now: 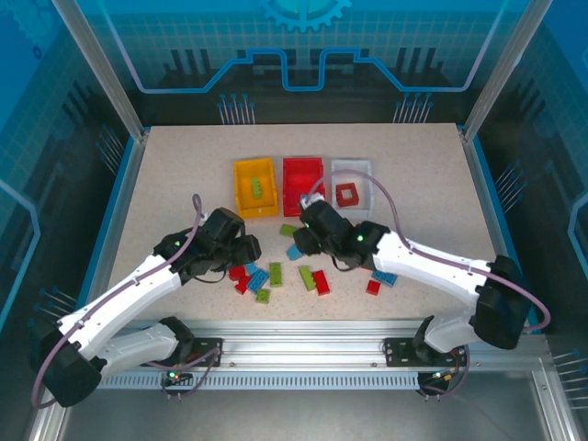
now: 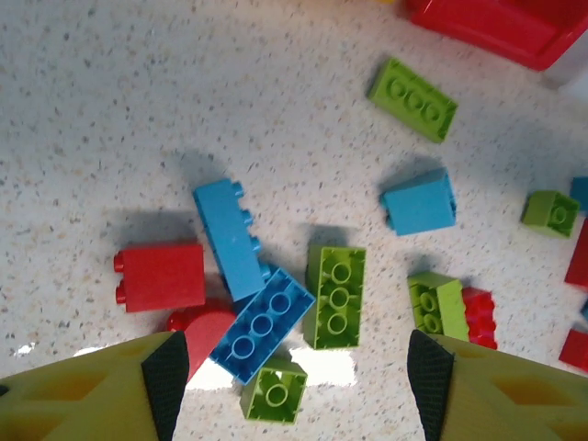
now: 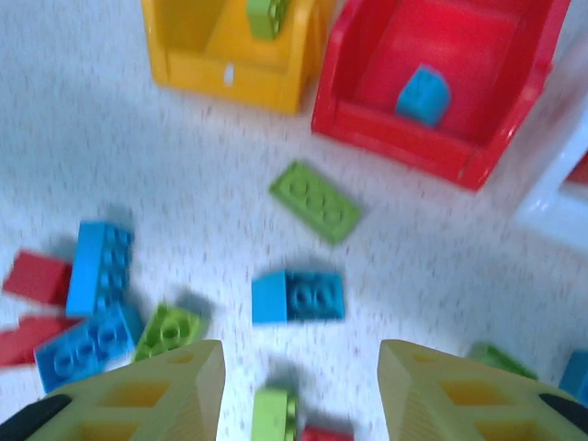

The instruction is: Sort the legos into containers by color

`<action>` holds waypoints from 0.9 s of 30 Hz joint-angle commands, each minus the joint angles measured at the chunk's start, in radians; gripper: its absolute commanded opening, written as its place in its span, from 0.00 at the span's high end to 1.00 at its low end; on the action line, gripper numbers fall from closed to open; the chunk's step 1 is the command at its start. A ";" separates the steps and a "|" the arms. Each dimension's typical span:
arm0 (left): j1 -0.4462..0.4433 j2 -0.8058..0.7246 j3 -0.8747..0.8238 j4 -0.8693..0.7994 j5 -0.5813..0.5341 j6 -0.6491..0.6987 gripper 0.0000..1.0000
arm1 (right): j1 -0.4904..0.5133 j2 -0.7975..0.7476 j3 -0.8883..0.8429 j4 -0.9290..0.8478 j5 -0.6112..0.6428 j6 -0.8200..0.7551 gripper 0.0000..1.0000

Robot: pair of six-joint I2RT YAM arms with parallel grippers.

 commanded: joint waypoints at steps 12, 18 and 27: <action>0.097 0.045 -0.108 -0.041 0.043 -0.034 0.34 | 0.145 -0.093 -0.090 0.040 -0.063 0.064 0.48; 0.133 0.046 -0.136 -0.031 0.066 0.001 0.35 | 0.178 -0.040 -0.053 0.059 -0.053 0.070 0.46; 0.135 0.128 -0.065 0.048 0.047 0.038 0.36 | 0.176 -0.021 -0.061 0.089 -0.056 0.097 0.43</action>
